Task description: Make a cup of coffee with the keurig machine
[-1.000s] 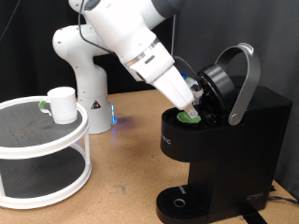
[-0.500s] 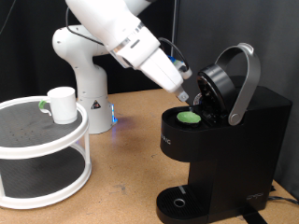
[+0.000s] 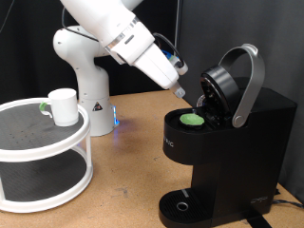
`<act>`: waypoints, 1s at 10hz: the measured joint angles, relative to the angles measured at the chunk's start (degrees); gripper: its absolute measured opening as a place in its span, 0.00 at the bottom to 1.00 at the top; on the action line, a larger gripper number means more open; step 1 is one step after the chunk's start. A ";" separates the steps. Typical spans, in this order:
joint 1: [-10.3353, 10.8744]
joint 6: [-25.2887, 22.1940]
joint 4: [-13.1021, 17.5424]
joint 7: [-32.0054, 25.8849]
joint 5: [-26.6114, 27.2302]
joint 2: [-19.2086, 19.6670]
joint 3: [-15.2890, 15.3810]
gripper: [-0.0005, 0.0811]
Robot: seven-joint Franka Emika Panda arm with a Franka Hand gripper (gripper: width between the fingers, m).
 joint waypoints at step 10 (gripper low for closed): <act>-2.96 -10.54 7.44 7.57 -5.05 -5.00 -2.22 0.99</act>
